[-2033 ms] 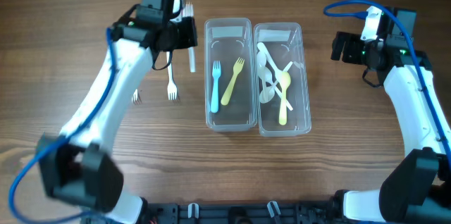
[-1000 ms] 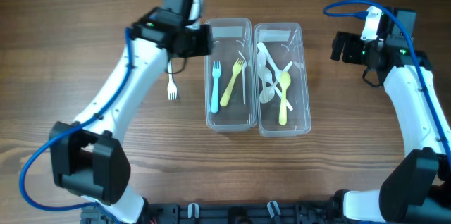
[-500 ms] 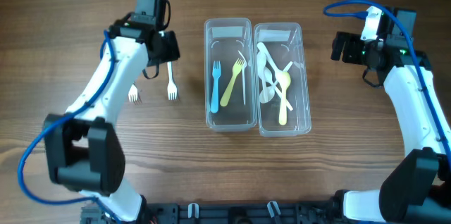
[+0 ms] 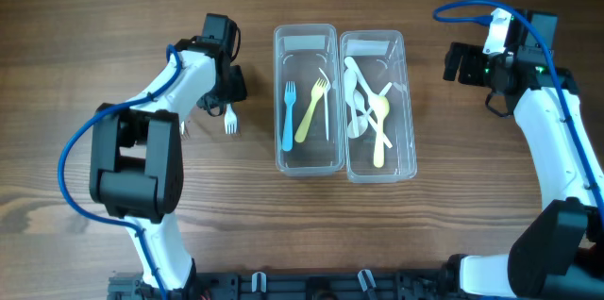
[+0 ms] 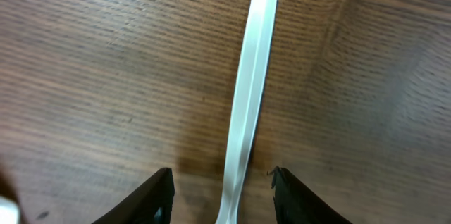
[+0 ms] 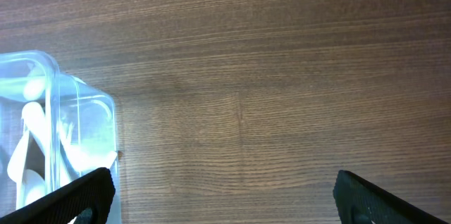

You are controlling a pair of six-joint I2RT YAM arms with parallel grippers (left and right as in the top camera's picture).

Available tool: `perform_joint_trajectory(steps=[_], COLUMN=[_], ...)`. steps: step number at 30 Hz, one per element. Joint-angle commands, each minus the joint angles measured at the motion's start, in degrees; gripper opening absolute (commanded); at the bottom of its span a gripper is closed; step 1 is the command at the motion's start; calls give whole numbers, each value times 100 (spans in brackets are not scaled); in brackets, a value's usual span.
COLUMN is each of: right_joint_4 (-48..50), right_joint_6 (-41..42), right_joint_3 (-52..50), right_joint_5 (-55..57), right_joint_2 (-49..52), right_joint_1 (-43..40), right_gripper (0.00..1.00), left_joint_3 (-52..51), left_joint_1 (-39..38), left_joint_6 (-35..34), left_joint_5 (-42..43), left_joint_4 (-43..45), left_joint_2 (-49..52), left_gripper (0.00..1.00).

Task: Pack container
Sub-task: 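Move the left gripper back to the table and grasp another white fork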

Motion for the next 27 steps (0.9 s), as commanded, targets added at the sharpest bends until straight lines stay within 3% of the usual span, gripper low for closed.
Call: perform_joint_trajectory(steps=[1, 5, 9, 14, 21, 27], right_joint_4=[15, 17, 17, 17, 17, 17], right_joint_6=[-101, -101, -101, -98, -98, -101], right_joint_3=[-37, -37, -37, -37, -37, -37], right_joint_5=[57, 57, 57, 57, 57, 57], right_joint_2=[-83, -83, -83, -81, -83, -83], right_joint_1=[-7, -7, -7, -7, -7, -7], right_gripper=[100, 100, 100, 100, 100, 100], left_joint_3=[-74, -101, -101, -127, -219, -210], left_joint_1=[15, 15, 11, 11, 11, 17], left_joint_6=[-98, -96, -98, -96, -94, -74], left_joint_5=[-96, -94, -48, -50, 107, 157], left_joint_4=[83, 63, -9, -98, -120, -63], left_joint_2=[162, 166, 166, 166, 166, 142], left_gripper=[47, 43, 31, 31, 4, 4])
